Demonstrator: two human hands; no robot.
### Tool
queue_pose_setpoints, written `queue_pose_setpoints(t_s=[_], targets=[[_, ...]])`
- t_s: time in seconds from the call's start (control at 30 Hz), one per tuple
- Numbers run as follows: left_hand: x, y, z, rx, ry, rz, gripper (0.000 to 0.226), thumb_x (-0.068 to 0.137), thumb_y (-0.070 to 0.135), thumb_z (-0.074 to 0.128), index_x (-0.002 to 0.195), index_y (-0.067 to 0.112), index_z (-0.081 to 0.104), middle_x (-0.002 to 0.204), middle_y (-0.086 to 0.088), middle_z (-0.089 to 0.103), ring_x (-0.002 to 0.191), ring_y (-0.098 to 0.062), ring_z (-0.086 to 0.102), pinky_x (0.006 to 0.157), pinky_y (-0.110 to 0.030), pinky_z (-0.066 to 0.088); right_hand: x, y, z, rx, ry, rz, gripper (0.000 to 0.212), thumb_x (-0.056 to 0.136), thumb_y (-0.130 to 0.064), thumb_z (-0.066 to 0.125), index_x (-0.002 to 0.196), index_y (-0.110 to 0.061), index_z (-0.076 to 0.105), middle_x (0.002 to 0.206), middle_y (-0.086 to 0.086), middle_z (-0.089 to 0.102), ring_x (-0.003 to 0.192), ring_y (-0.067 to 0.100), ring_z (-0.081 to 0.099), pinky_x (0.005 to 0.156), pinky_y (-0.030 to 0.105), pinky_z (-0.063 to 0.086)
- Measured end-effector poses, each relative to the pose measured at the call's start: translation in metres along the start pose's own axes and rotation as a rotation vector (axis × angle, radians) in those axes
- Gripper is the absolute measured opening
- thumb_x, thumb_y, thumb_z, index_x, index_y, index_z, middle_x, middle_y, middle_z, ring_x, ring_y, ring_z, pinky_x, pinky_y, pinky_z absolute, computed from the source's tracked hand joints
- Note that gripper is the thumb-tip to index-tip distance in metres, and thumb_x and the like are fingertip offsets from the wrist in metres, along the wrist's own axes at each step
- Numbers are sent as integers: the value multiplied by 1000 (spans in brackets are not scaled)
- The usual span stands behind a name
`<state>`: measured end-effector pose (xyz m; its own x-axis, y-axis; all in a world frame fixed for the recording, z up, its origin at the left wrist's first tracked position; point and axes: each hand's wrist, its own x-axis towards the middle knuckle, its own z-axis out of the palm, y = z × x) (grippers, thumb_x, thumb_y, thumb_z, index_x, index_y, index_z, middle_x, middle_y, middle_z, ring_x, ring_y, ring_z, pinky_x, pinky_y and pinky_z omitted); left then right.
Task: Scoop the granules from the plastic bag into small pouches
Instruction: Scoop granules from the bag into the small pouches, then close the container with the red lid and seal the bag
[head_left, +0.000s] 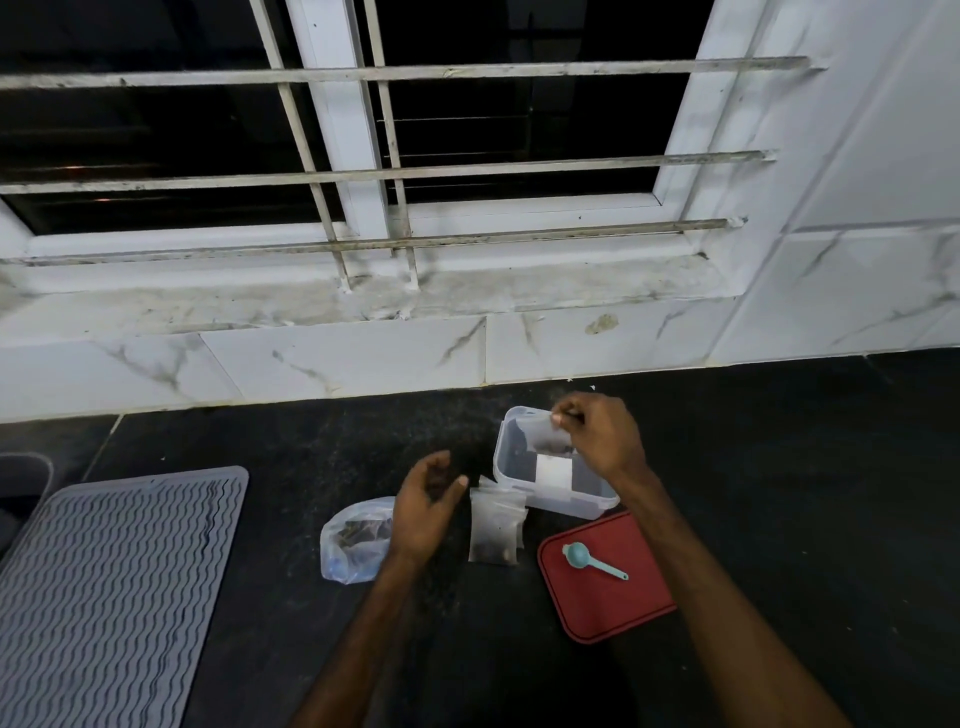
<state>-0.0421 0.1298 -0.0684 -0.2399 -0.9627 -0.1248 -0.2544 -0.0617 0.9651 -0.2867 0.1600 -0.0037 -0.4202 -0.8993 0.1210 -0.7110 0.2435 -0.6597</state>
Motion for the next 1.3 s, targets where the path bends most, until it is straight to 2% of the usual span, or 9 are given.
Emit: queue_pose_setpoints(t_s=[0.27, 0.37, 0.47, 0.57, 0.7, 0.87, 0.97, 1.2, 1.3], targets=[[7, -52, 20, 26, -261, -178, 113, 49, 38, 92, 147, 27, 36, 145, 9, 48, 132, -11, 46, 108, -41, 44, 34, 38, 50, 130, -353, 223, 7, 83, -3, 73, 84, 4, 72, 70, 8, 68, 61, 16, 63, 62, 29, 56], [8, -61, 25, 61, -325, -181, 102, 53, 36, 90, 142, 33, 41, 131, 11, 61, 121, -8, 57, 100, -38, 52, 36, 53, 68, 156, -362, 353, 15, 84, -2, 72, 90, 11, 68, 70, 12, 62, 57, 17, 57, 53, 27, 51], [9, -61, 27, 95, -306, -167, 77, 63, 33, 85, 132, 35, 52, 118, 13, 68, 109, -5, 64, 91, -32, 56, 37, 63, 80, 55, -333, 326, 12, 84, -11, 74, 87, 0, 72, 79, 11, 69, 73, 24, 65, 75, 38, 57], [8, -56, 31, 91, -272, -179, 39, 75, 24, 79, 112, 29, 67, 104, 8, 74, 99, -12, 70, 85, -33, 58, 33, 50, 76, -203, -323, 287, 24, 93, -26, 63, 99, -5, 72, 99, 12, 73, 96, 28, 67, 82, 31, 49], [4, -52, 34, 90, -199, -200, 10, 83, 21, 75, 93, 19, 74, 86, 4, 76, 84, -16, 72, 75, -30, 58, 10, 12, 57, -423, -35, 106, 30, 99, -34, 49, 118, -15, 65, 115, 6, 66, 110, 27, 58, 89, 39, 46], [-7, -35, 31, -19, -124, -160, 36, 75, 43, 76, 99, 17, 71, 93, 2, 77, 90, -13, 72, 83, -40, 59, -43, -9, 57, 118, 90, -23, 29, 91, -42, 57, 107, -20, 65, 106, -5, 66, 101, 15, 58, 88, 35, 49], [-14, -8, 29, -156, -78, -116, 22, 85, 18, 73, 105, 11, 70, 97, -4, 76, 93, -20, 73, 83, -35, 59, -74, -18, 60, 406, -31, 14, 24, 86, -39, 68, 103, -22, 67, 100, -11, 68, 94, 8, 63, 80, 27, 53], [-18, 31, 33, -387, -54, -114, 19, 87, 7, 68, 106, 5, 70, 95, -9, 77, 86, -21, 74, 67, -26, 58, -91, -25, 46, 587, 13, 72, 12, 83, -17, 76, 90, -24, 71, 86, -11, 72, 81, 7, 68, 69, 17, 53], [-22, 33, 34, -413, -114, -135, 26, 86, 9, 68, 112, 7, 66, 94, -9, 77, 79, -25, 74, 54, -34, 59, -84, -22, 38, 634, 115, 124, 6, 85, -13, 74, 83, -19, 73, 81, -11, 74, 76, 6, 70, 67, 21, 54]])
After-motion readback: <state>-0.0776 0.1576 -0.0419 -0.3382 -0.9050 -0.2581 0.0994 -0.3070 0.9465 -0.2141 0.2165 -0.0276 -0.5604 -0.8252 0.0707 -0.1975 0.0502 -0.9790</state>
